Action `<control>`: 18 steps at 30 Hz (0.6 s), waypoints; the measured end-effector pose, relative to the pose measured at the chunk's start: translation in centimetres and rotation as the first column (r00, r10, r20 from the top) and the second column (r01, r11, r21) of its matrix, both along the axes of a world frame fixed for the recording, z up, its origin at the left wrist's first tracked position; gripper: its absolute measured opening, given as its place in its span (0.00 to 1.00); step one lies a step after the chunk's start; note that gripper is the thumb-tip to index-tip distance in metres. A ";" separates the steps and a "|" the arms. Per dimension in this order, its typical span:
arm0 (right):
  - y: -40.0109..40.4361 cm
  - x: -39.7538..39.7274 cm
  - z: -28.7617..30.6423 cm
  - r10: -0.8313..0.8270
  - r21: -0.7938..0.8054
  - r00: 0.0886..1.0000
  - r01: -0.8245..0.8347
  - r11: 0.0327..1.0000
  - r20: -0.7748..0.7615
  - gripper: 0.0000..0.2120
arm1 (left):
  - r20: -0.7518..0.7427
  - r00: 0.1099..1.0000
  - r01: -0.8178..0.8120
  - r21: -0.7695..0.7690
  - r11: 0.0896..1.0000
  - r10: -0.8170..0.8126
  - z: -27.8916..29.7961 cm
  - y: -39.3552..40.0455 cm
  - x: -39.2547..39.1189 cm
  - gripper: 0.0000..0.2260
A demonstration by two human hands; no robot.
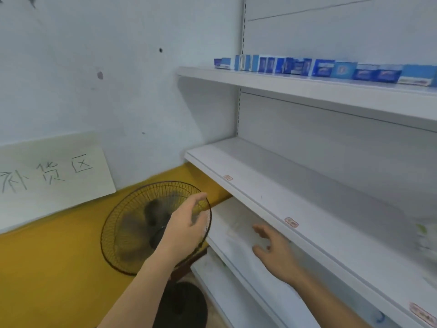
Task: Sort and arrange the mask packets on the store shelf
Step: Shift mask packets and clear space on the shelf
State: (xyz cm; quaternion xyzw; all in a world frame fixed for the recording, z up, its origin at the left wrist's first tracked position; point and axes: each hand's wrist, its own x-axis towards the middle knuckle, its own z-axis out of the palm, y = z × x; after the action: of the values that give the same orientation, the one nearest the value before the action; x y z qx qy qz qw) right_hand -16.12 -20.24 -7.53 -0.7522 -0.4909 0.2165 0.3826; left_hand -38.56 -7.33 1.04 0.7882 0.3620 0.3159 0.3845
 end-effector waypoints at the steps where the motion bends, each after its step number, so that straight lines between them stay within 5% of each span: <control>1: 1.5 0.1 -0.7 -0.001 -0.034 1.000 0.002 0.999 0.008 0.25 | -0.012 1.000 0.010 0.004 1.000 -0.010 -0.4 1.6 0.1 0.21; 10: 12.0 2.9 -11.8 -0.075 -0.193 0.996 0.084 0.978 0.053 0.26 | -0.129 0.988 0.083 -0.030 0.996 -0.087 -12.5 13.9 6.2 0.20; 18: 20.2 9.4 -28.5 -0.139 -0.203 0.973 0.176 0.963 0.184 0.27 | -0.077 0.975 0.213 0.048 0.976 -0.209 -34.3 16.6 13.8 0.19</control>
State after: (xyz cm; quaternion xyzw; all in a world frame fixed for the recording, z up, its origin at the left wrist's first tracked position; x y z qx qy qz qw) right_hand -6.73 -0.05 -36.06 -0.8419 -0.4331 0.1735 0.2711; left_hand -24.71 9.28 -33.27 0.8434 0.2807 0.2550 0.3806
